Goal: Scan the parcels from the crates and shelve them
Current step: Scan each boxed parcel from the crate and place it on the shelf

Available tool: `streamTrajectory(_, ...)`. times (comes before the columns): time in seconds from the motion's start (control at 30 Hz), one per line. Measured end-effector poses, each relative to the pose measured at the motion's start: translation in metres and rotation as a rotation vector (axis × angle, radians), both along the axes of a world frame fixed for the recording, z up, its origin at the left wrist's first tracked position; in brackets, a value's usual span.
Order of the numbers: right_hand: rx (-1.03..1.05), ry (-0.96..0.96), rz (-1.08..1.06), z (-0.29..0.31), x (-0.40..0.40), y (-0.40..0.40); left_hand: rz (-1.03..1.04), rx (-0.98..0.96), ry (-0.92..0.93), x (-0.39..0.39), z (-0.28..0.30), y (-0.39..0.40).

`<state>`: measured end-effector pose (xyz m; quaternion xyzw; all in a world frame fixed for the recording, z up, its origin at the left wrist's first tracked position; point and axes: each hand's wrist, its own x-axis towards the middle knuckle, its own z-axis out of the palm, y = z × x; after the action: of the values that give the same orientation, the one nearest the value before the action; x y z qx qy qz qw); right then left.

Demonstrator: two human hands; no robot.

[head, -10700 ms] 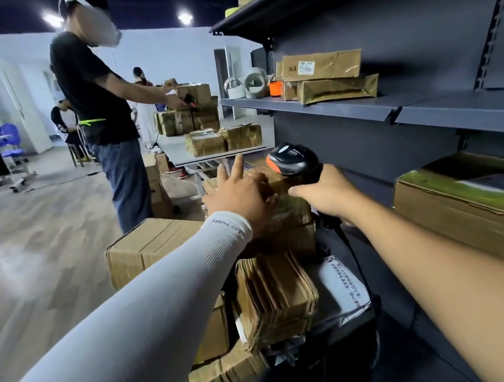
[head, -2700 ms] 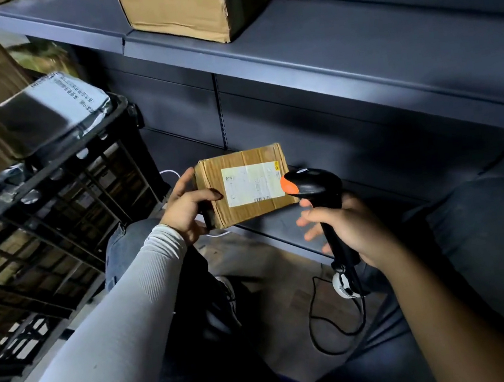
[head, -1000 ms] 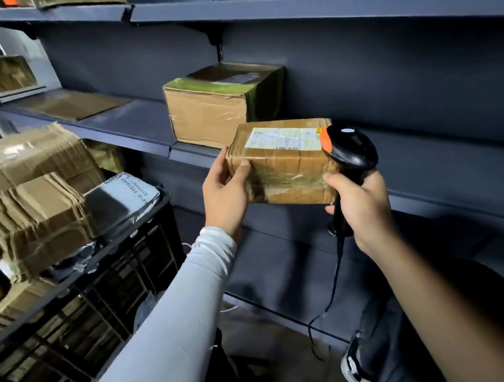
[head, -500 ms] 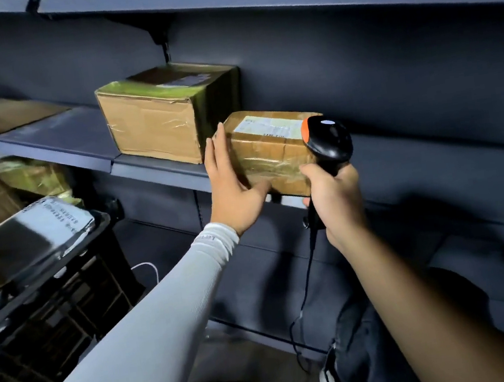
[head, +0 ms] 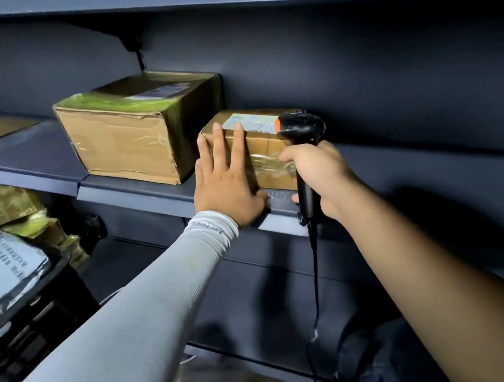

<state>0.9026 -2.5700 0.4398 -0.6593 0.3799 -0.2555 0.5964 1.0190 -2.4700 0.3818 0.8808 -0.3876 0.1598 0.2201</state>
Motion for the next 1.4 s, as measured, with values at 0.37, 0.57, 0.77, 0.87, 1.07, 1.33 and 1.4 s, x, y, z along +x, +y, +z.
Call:
streamTrajectory(0.37,0.135,0.029,0.139,0.017,0.044,-0.040,-0.004,0.133,0.138,0.057,0.025,-0.040)
streamTrajectory(0.57,0.172,0.044,0.182,0.023,0.065,-0.058,0.003,0.064,0.209,0.077,0.022,-0.063)
streamTrajectory(0.77,0.231,0.043,0.205,0.024,0.074,-0.079,0.002,0.058,0.282,0.089,0.022,-0.076)
streamTrajectory(0.87,0.221,0.050,0.196,0.022,0.080,-0.083,-0.004,0.043,0.307,0.090,0.019,-0.079)
streamTrajectory(1.07,0.187,0.058,0.184,0.019,0.084,-0.081,0.012,0.081,0.307,0.089,0.023,-0.077)
streamTrajectory(1.33,0.061,0.064,0.137,0.028,0.066,-0.058,0.011,0.169,0.162,0.060,0.033,-0.050)
streamTrajectory(1.4,0.018,0.091,0.134,0.027,0.058,-0.048,0.021,0.223,0.138,0.051,0.034,-0.037)
